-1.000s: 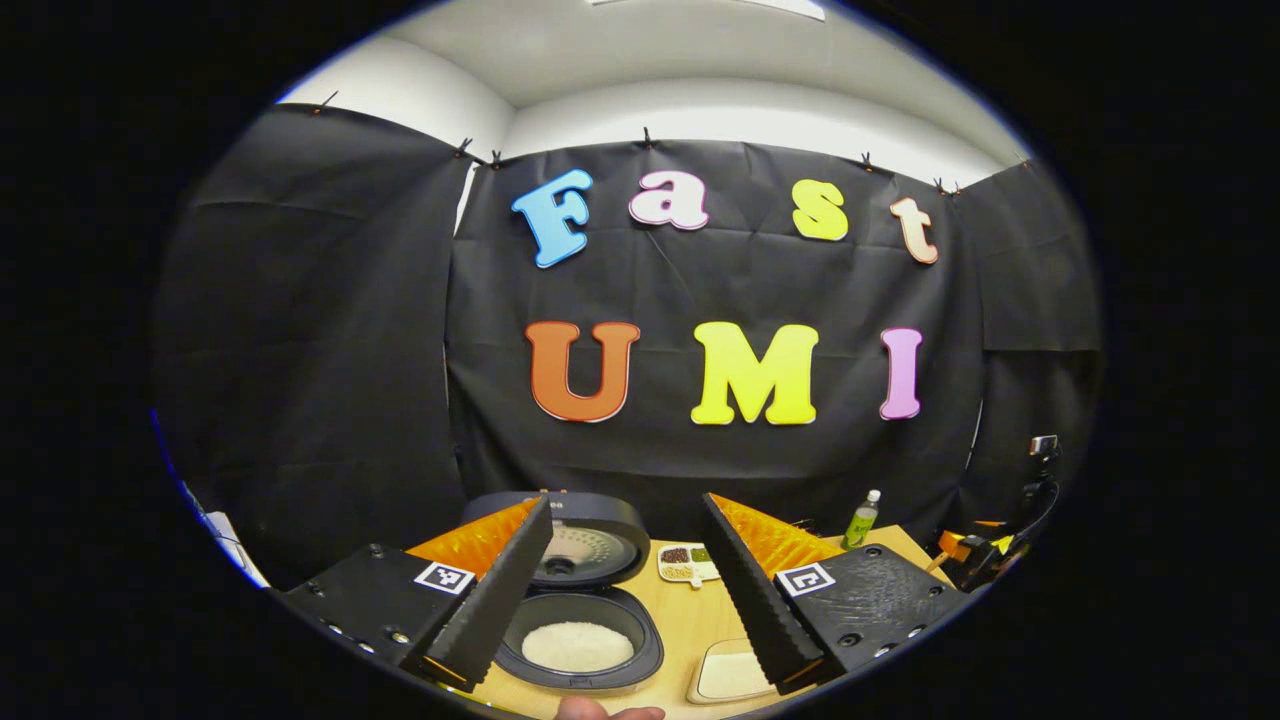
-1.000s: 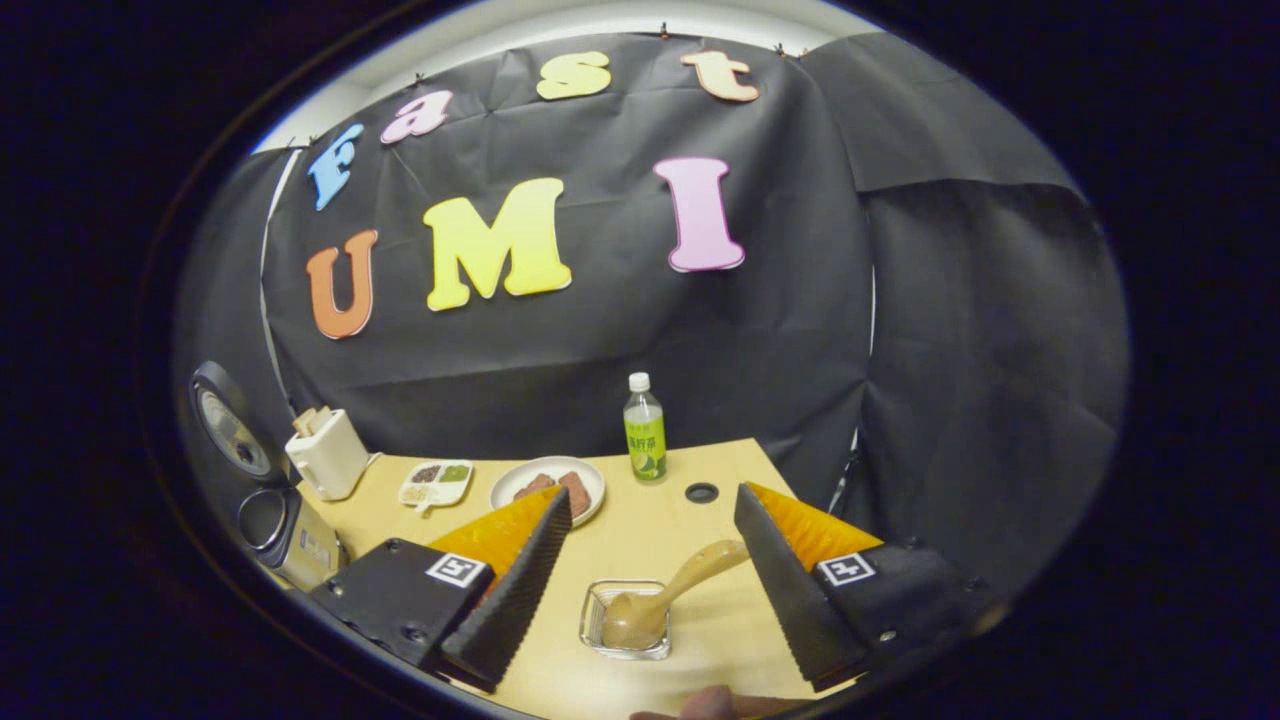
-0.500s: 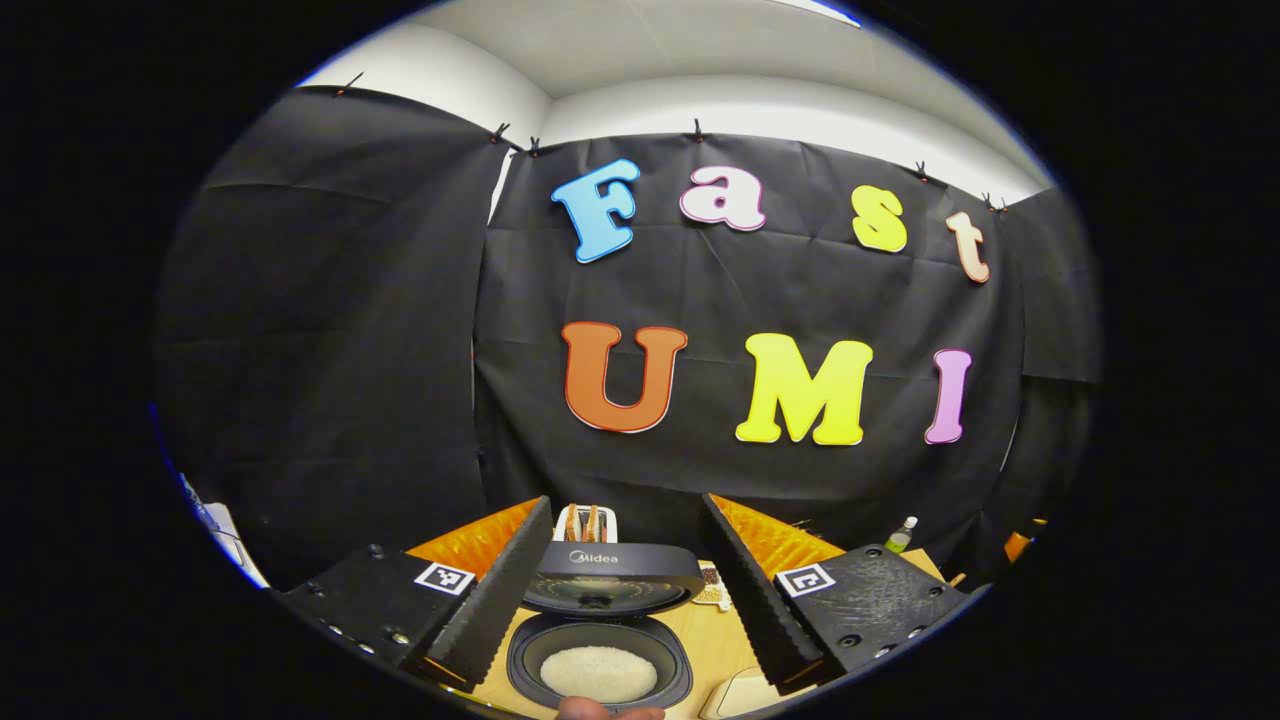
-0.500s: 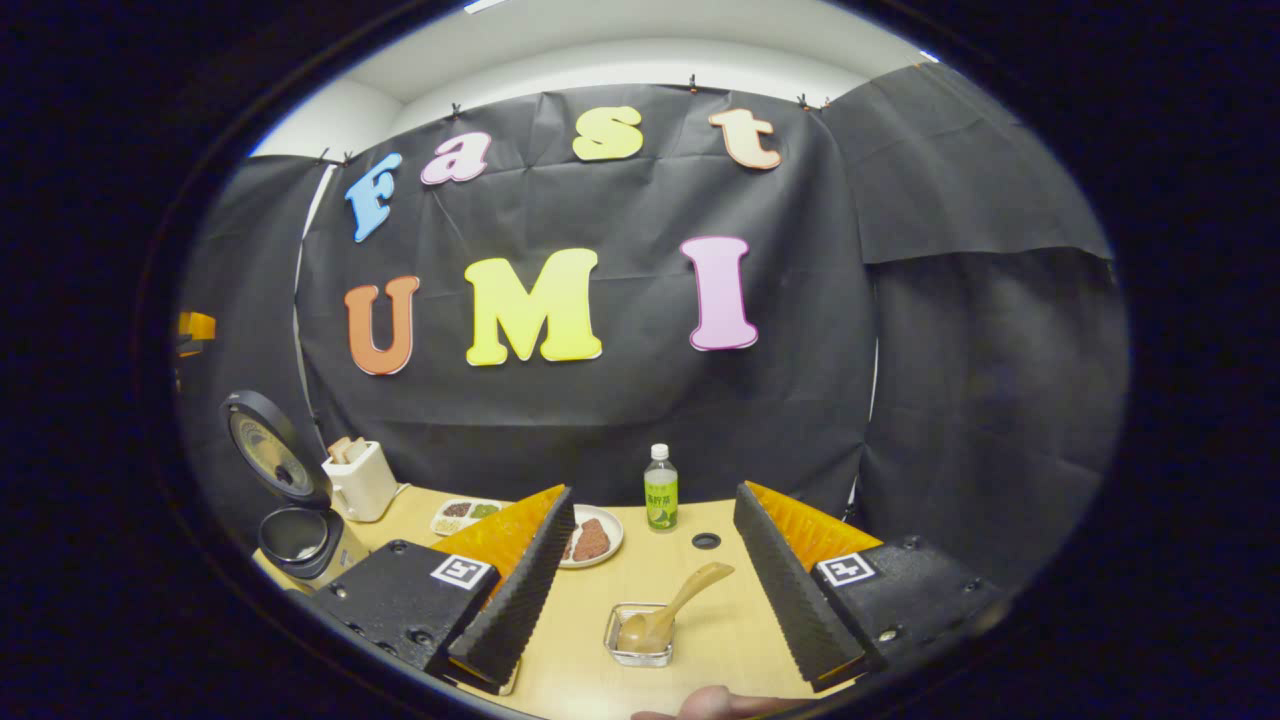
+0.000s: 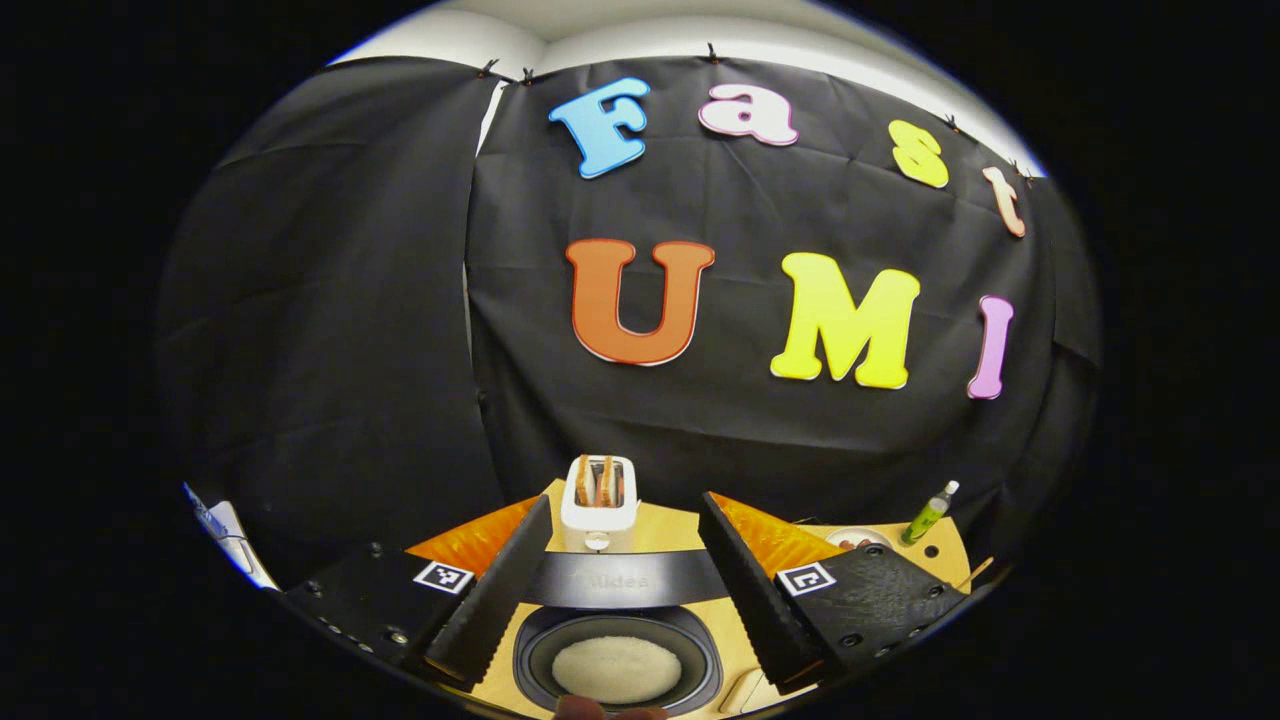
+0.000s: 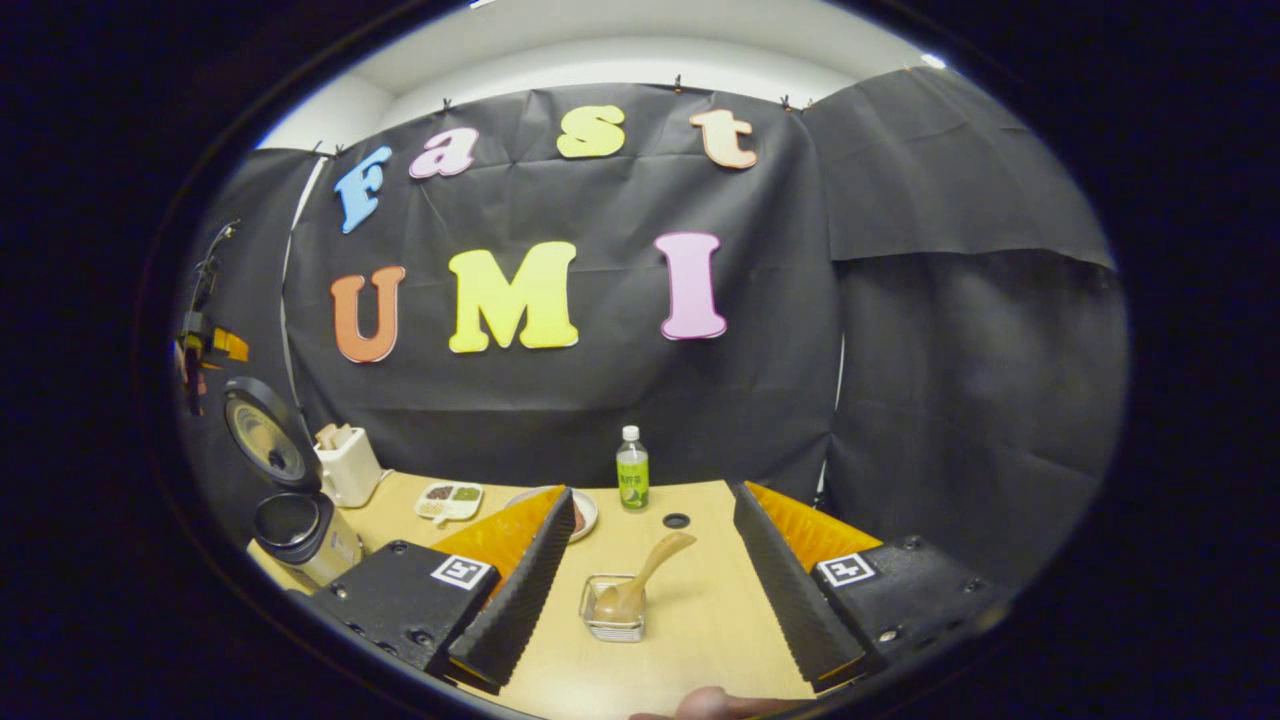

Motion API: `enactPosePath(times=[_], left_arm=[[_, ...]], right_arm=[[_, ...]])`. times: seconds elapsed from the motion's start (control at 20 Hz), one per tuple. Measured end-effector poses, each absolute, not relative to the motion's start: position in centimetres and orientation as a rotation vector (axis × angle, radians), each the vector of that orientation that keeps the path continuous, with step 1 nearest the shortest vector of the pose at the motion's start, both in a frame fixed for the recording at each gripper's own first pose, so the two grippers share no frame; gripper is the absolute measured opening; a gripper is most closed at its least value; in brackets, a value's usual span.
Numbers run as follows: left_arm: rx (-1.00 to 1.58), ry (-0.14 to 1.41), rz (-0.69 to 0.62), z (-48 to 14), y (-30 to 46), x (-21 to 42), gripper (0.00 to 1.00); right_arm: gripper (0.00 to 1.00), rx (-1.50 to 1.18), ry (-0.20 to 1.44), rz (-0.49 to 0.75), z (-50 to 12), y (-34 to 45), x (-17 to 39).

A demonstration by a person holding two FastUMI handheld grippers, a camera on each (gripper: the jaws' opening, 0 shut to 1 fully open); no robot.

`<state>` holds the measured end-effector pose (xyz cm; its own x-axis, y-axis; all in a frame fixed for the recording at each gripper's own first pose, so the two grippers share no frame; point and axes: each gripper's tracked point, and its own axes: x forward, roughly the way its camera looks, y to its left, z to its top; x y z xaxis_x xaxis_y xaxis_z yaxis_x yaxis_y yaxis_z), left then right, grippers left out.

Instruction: Close the left gripper, press the button to open the rice cooker; take a wooden spoon from the chopstick holder with the right hand, scoop a spoonful of rice and pour it into the rice cooker, then put the wooden spoon back into the chopstick holder.

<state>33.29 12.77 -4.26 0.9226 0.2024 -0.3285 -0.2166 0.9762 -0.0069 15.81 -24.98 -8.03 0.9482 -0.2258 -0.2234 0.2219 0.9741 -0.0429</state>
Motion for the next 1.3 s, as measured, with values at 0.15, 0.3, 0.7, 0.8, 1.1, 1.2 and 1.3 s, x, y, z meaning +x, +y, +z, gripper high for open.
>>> enactPosePath(times=[0.15,0.3,0.7,0.8,1.1,1.2,1.3], left_arm=[[-0.044,0.407,0.263,-5.9,14.1,33.3,0.95],[-0.063,0.44,0.258,-6.5,13.6,32.6,0.96],[-0.093,0.617,0.202,-11.5,10.6,24.3,0.96],[-0.148,0.673,0.181,-13.5,9.4,22.0,0.97],[-0.148,0.796,0.188,-19.7,8.5,18.1,0.97],[-0.145,0.815,0.192,-20.8,8.4,17.8,0.97],[-0.147,0.828,0.198,-21.5,8.4,17.5,0.97]], right_arm=[[0.94,-0.006,0.24,-0.237,-8.1,-24.8,15.5],[0.94,0.003,0.243,-0.211,-8.0,-23.6,15.8],[0.94,-0.021,0.231,-0.064,-8.4,-18.1,16.3],[0.94,-0.028,0.225,-0.03,-8.0,-17.0,16.3],[1.0,-0.038,0.234,0.035,-8.3,-14.7,16.7],[0.94,-0.039,0.232,0.04,-8.3,-14.7,16.9],[0.94,-0.035,0.235,0.04,-8.5,-14.9,17.1]])
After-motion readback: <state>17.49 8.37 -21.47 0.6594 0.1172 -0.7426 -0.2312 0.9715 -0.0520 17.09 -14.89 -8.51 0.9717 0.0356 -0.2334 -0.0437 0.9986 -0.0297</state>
